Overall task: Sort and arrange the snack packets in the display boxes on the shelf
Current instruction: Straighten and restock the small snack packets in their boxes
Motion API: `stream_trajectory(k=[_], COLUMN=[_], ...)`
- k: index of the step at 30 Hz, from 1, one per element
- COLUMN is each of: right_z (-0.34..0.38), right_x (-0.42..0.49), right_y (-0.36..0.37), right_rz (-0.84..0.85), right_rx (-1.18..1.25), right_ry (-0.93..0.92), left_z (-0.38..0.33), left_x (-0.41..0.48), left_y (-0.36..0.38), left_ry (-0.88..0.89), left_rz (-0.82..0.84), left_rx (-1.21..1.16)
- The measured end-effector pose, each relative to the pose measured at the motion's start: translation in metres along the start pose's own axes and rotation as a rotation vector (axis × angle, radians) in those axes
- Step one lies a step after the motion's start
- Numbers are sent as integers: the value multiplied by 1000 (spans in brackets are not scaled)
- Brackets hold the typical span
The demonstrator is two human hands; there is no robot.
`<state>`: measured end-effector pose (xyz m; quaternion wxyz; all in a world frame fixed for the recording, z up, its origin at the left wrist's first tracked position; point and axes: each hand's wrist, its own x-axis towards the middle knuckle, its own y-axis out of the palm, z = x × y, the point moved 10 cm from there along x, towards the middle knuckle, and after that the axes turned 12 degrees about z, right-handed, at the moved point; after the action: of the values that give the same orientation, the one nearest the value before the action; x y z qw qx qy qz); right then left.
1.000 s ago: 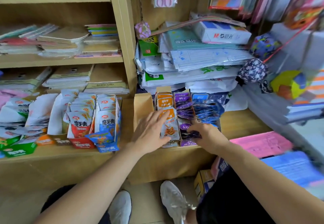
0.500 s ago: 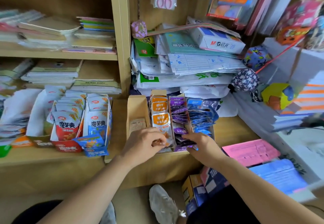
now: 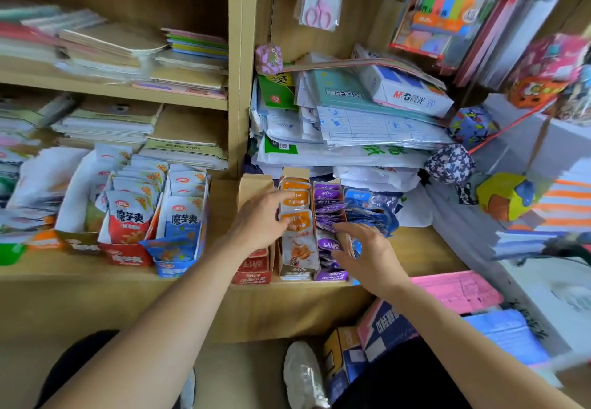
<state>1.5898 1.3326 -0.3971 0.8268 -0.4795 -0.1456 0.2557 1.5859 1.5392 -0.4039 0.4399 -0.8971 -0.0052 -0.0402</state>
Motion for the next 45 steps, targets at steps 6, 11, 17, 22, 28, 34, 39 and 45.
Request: stream_trajectory(k=[6, 11, 17, 22, 28, 34, 39, 45], right_z=[24, 79, 66, 67, 72, 70, 69, 70], right_x=[36, 37, 25, 25, 32, 37, 39, 37], right_y=[29, 76, 123, 123, 116, 118, 117, 118], right_rz=[6, 24, 253, 278, 173, 122, 129, 168], right_rx=[-46, -267, -583, -504, -363, -354, -346, -340], right_ry=[-80, -412, -428, -425, -452, -476, -456, -452], left_z=[32, 52, 54, 54, 30, 42, 34, 29], left_x=[-18, -21, -8, -2, 14, 31, 25, 13], left_y=[-12, 16, 25, -9, -44, -51, -46, -7], left_ry=[-54, -46, -26, 14, 95, 38, 60, 144], left_rz=[115, 274, 340, 114, -196, -286, -328, 142], left_rx=[225, 602, 673, 515, 528, 627, 705, 473])
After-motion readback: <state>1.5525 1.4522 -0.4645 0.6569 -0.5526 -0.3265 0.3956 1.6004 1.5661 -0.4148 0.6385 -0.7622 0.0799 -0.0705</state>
